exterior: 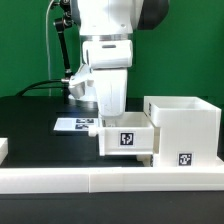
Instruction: Assemble drawer
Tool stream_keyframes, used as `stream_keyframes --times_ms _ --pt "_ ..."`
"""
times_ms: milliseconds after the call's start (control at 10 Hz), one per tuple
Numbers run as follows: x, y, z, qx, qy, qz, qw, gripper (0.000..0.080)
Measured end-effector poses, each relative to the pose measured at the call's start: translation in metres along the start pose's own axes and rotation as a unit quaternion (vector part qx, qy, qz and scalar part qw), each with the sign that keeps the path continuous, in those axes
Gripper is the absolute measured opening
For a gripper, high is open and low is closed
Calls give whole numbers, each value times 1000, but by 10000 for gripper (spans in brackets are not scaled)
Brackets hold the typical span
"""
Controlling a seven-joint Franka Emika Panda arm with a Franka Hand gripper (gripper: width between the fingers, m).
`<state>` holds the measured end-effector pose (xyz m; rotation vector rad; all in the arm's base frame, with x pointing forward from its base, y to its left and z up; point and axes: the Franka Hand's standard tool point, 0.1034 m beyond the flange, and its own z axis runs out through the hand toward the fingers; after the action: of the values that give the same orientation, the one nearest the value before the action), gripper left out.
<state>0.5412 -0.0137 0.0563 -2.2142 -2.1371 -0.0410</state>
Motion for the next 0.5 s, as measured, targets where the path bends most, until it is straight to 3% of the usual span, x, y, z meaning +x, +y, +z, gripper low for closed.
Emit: stream_keyframes --times_ms 100,500 --pt "-1 -4 1 17 -1 0 1000 42" --pt "1 -3 0 15 -1 -3 1000 42"
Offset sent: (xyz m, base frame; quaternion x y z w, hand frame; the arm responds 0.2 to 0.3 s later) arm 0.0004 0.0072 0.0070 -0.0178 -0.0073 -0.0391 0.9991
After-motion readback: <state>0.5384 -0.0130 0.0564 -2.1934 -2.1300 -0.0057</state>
